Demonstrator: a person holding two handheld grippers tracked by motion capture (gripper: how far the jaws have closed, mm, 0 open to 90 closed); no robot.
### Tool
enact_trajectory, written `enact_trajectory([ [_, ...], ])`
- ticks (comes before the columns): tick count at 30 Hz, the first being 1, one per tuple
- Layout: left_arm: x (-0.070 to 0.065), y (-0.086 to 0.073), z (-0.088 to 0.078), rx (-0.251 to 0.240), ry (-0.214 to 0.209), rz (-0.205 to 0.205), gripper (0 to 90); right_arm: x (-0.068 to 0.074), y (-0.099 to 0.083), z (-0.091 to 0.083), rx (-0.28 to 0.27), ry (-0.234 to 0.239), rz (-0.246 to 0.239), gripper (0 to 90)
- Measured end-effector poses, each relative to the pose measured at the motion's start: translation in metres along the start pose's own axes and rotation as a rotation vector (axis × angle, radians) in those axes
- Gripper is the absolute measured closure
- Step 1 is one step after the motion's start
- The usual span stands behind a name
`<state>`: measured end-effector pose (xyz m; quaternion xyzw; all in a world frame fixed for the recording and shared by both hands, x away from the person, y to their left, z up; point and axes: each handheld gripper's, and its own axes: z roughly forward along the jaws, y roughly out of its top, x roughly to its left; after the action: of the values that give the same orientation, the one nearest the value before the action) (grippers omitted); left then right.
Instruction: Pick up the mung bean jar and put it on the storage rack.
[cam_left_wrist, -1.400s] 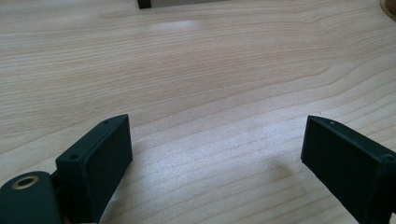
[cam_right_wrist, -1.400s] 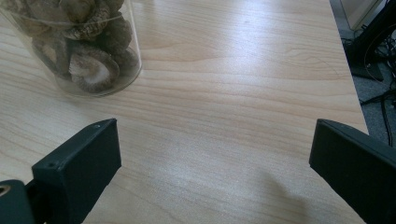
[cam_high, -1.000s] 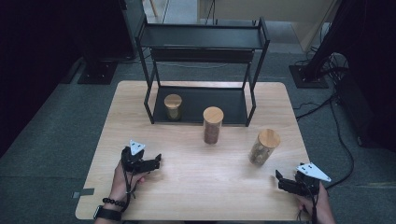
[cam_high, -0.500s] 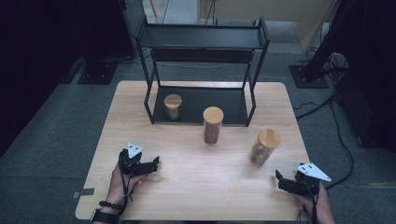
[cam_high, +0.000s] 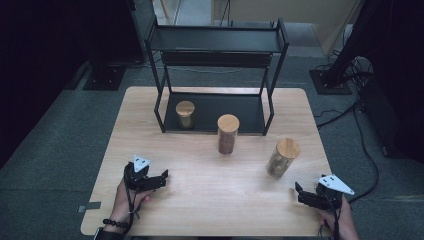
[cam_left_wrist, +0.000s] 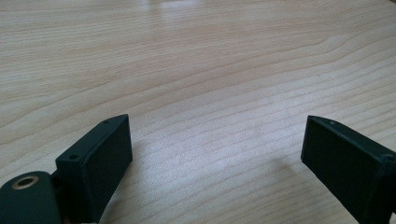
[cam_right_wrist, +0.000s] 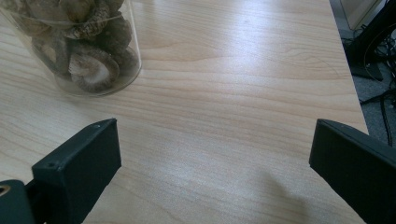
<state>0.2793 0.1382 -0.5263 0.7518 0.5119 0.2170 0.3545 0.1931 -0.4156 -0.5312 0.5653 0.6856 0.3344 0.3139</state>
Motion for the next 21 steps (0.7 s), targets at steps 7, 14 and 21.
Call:
enact_trajectory([
  [7, 0.003, -0.004, -0.005, 0.001, 0.006, -0.002, 9.1, 0.0, 0.0, 0.0, 0.0, 0.006, -0.001, 1.6],
  [14, 0.006, -0.008, -0.009, 0.004, 0.012, -0.005, 9.1, 0.0, 0.0, 0.0, 0.0, 0.003, -0.003, 1.6],
  [21, 0.008, -0.011, -0.013, 0.004, 0.011, -0.005, 9.1, 0.0, 0.0, 0.0, 0.001, -0.001, -0.002, 1.6],
])
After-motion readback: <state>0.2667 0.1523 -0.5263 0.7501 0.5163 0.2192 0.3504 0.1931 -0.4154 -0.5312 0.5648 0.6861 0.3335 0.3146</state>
